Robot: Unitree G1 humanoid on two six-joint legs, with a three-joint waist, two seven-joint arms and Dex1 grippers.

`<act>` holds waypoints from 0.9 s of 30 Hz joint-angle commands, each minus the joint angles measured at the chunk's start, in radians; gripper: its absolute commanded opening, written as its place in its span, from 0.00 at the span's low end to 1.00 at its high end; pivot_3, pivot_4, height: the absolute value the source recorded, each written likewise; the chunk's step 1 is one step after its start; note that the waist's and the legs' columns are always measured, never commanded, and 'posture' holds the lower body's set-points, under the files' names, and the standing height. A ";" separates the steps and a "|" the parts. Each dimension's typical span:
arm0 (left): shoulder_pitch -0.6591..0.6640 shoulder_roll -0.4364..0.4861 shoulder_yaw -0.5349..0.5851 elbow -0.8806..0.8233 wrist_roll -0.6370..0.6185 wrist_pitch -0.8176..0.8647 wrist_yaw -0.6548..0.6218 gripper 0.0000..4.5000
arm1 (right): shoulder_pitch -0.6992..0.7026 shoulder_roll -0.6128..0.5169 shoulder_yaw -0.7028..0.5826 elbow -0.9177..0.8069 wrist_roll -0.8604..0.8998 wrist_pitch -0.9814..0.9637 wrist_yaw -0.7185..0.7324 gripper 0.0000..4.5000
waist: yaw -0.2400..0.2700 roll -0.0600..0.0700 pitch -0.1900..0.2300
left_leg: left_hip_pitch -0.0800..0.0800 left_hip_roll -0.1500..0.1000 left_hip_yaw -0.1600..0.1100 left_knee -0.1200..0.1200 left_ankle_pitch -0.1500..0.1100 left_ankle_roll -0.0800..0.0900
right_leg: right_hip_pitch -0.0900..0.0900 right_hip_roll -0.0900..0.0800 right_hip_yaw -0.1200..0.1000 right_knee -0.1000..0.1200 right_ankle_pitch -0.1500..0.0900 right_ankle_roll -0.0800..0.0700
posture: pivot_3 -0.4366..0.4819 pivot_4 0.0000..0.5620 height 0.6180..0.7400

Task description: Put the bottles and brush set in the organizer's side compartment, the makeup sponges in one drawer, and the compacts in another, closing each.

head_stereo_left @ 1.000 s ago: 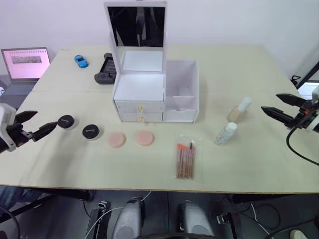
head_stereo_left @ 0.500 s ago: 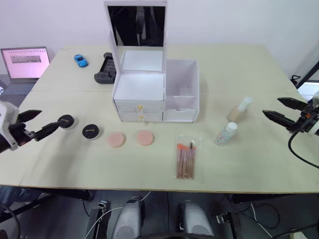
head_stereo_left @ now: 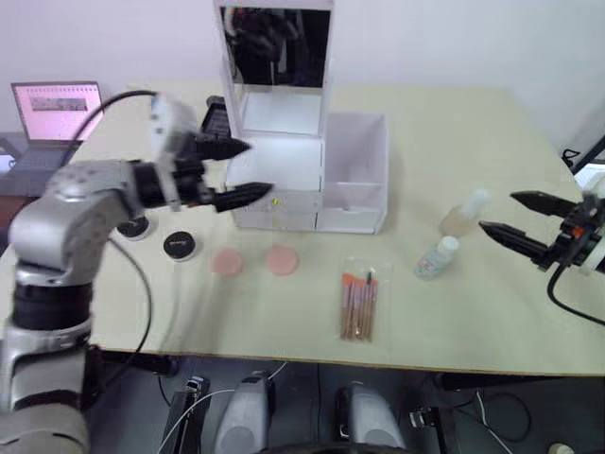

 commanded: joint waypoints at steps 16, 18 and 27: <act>-0.208 -0.142 -0.149 0.077 0.095 0.015 -0.029 1.00 | 0.225 0.147 -0.221 -0.292 0.086 0.141 -0.298 0.97 | -0.008 0.001 0.000 | 0.000 0.001 0.001 0.000 -0.001 0.002 | 0.000 0.001 0.002 -0.003 0.001 -0.001 | 0.48 0.27 1.00; -0.197 -0.132 -0.144 0.056 0.107 0.020 -0.015 1.00 | 0.186 0.126 -0.202 -0.262 0.109 0.183 -0.308 0.97 | -0.006 0.001 0.000 | 0.000 0.001 0.001 0.000 -0.001 0.002 | -0.001 0.001 0.002 -0.003 0.002 -0.001 | 0.48 0.27 1.00; -0.074 -0.104 -0.024 -0.106 0.096 0.137 0.182 1.00 | -0.178 0.060 0.116 0.007 -0.017 0.109 -0.333 0.97 | -0.004 -0.001 0.002 | -0.001 0.001 0.001 0.000 -0.002 0.003 | -0.002 0.001 0.003 -0.003 0.002 -0.001 | 0.48 0.27 1.00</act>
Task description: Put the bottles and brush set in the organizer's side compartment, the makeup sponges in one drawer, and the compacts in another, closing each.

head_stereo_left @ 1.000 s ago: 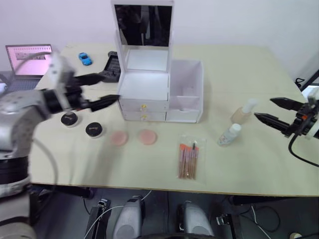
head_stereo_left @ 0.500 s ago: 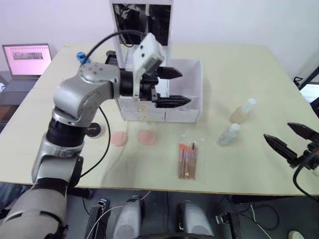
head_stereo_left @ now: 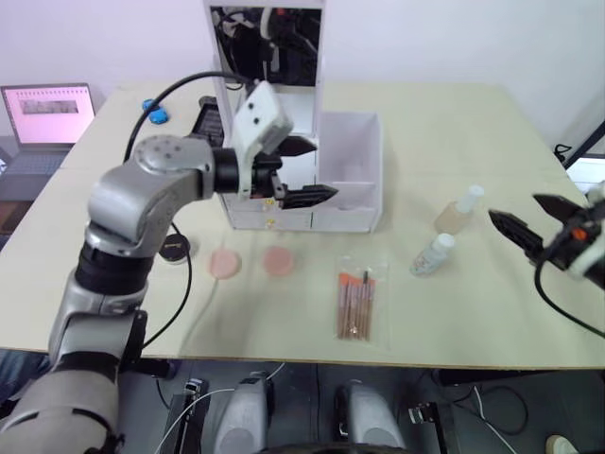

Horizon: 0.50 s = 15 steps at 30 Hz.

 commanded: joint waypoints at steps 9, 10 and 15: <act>0.040 0.018 0.085 -0.160 -0.053 0.057 0.093 1.00 | -0.186 0.020 0.173 0.254 -0.141 -0.150 -0.008 0.97 | 0.005 -0.001 0.001 | -0.003 0.000 0.000 0.001 0.000 0.000 | -0.001 0.000 0.000 0.000 0.001 0.002 | 0.48 0.27 1.00; 0.041 0.024 0.088 -0.160 -0.052 0.056 0.094 1.00 | -0.195 0.022 0.175 0.267 -0.147 -0.158 -0.008 0.97 | 0.005 -0.001 0.001 | -0.002 0.000 0.000 0.001 0.000 0.000 | -0.001 0.000 0.000 0.000 0.001 0.001 | 0.48 0.27 1.00; 0.040 0.033 0.089 -0.154 -0.054 0.052 0.107 1.00 | -0.218 0.037 0.189 0.327 -0.173 -0.174 -0.014 0.97 | 0.003 -0.001 0.001 | -0.002 0.000 0.001 0.001 0.000 0.000 | -0.001 0.000 0.000 0.000 0.001 0.001 | 0.48 0.27 1.00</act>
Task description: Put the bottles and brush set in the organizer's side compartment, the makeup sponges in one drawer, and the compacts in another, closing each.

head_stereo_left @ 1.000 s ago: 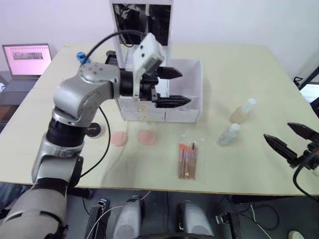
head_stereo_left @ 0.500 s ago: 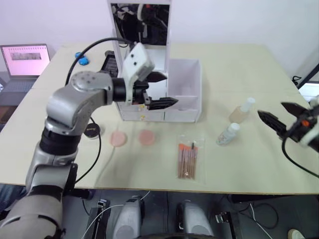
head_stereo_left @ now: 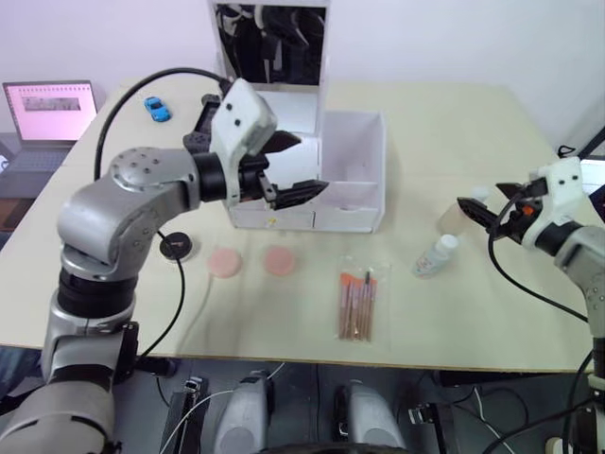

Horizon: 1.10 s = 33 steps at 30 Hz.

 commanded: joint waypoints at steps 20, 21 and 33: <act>0.023 -0.002 0.034 -0.003 0.008 -0.054 0.022 1.00 | -0.005 0.090 -0.020 0.013 -0.013 -0.075 -0.005 0.58 | 0.001 0.000 0.000 | 0.000 0.000 0.000 0.000 0.000 0.000 | 0.000 0.000 0.000 0.000 0.000 0.000 | 0.48 0.27 1.00; 0.025 -0.008 0.039 0.005 0.008 -0.060 0.027 1.00 | -0.002 0.093 -0.019 0.017 -0.015 -0.079 -0.005 0.58 | 0.001 0.000 0.000 | 0.000 0.000 0.000 0.000 0.000 0.000 | 0.000 0.000 0.000 0.000 0.000 0.000 | 0.48 0.27 1.00; 0.079 0.023 0.062 0.029 0.013 -0.125 -0.002 1.00 | -0.050 0.092 -0.032 0.016 0.006 -0.112 0.010 0.15 | -0.001 0.000 0.000 | 0.000 0.000 0.000 0.000 0.000 0.000 | 0.000 0.000 0.000 0.000 0.000 0.000 | 0.48 0.27 1.00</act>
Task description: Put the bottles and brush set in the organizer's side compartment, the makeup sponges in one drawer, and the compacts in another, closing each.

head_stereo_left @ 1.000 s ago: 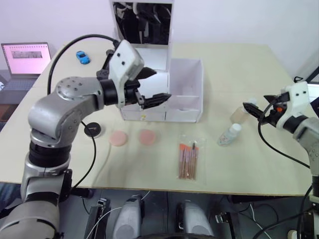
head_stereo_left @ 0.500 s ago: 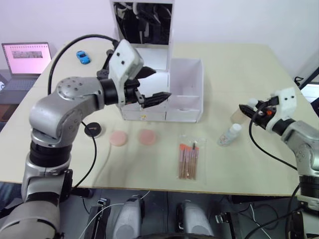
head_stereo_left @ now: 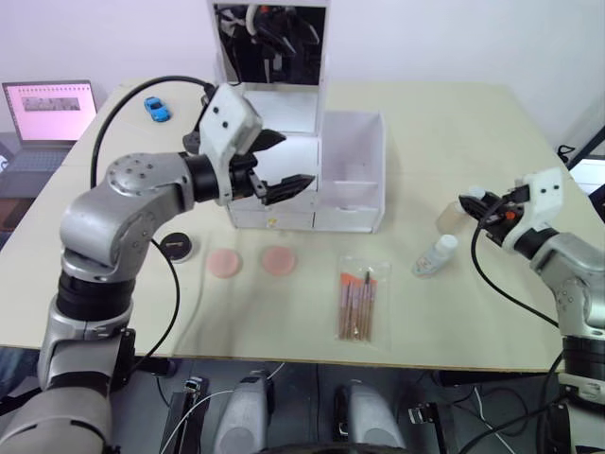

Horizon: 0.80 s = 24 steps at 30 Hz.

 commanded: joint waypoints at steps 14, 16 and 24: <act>0.158 0.083 0.149 -0.040 -0.003 -0.094 -0.007 1.00 | -0.445 -0.050 0.155 -0.367 0.198 0.376 -0.005 0.15 | -0.018 0.002 0.003 | -0.001 0.001 0.001 -0.001 0.000 0.000 | -0.002 0.000 0.001 0.001 0.000 0.000 | 0.48 0.27 1.00; 0.161 0.074 0.155 -0.027 -0.010 -0.082 0.008 1.00 | -0.468 -0.049 0.209 -0.440 0.195 0.474 -0.052 0.15 | -0.017 0.002 0.003 | -0.001 0.001 0.000 -0.001 0.000 0.000 | -0.002 0.000 0.001 0.001 0.000 0.000 | 0.48 0.27 1.00; 0.138 0.034 0.151 0.000 -0.007 -0.143 -0.001 1.00 | -0.490 0.202 0.211 -0.456 0.184 0.732 -0.341 0.15 | -0.019 0.002 0.002 | -0.004 0.001 0.000 -0.001 0.000 0.000 | -0.006 0.000 0.001 0.002 0.001 -0.001 | 0.48 0.27 1.00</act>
